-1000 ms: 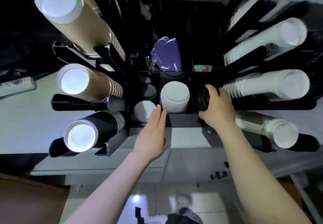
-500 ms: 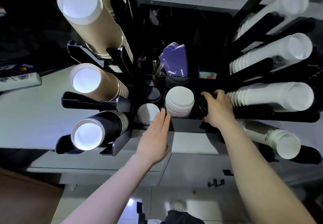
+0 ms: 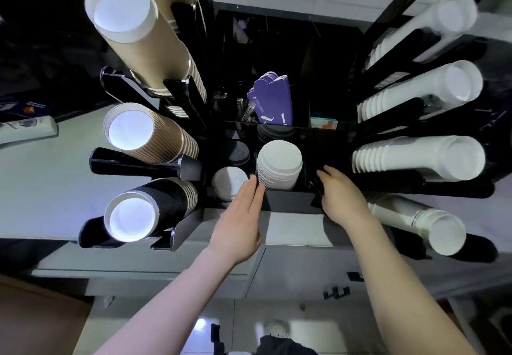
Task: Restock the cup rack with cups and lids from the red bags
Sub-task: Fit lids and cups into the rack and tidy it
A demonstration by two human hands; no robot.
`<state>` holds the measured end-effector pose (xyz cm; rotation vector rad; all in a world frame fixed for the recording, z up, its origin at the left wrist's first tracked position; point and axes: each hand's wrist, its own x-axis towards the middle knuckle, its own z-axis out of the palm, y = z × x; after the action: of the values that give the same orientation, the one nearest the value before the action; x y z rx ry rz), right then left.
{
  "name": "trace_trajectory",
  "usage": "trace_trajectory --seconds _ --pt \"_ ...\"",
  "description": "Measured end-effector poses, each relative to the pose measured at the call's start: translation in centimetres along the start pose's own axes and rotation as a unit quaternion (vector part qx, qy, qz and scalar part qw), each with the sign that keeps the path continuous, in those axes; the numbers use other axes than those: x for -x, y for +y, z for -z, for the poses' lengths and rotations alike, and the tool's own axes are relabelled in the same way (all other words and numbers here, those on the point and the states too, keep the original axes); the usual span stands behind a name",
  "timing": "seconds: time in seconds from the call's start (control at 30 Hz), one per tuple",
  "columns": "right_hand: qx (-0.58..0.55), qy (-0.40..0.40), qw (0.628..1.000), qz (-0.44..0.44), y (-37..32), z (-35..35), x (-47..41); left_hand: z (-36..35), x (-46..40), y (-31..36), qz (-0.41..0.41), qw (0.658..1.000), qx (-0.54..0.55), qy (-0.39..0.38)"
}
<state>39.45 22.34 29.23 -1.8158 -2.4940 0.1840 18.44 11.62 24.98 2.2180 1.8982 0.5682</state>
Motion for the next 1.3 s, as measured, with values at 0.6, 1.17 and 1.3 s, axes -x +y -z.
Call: trace_trajectory --seconds 0.6,1.17,1.3 --pt "-0.219 0.188 0.957 0.009 -2.6 0.9 1.1 0.8 0.0 -0.3 -0.013 0.999 0.036 -0.017" --pt "-0.091 0.074 0.993 0.032 -7.7 1.9 -2.4 1.4 1.0 -1.2 -0.018 0.998 -0.030 -0.053" --pt "-0.184 0.117 0.975 0.035 -7.0 2.0 -2.2 1.4 1.2 -1.2 -0.016 0.998 -0.025 -0.051"
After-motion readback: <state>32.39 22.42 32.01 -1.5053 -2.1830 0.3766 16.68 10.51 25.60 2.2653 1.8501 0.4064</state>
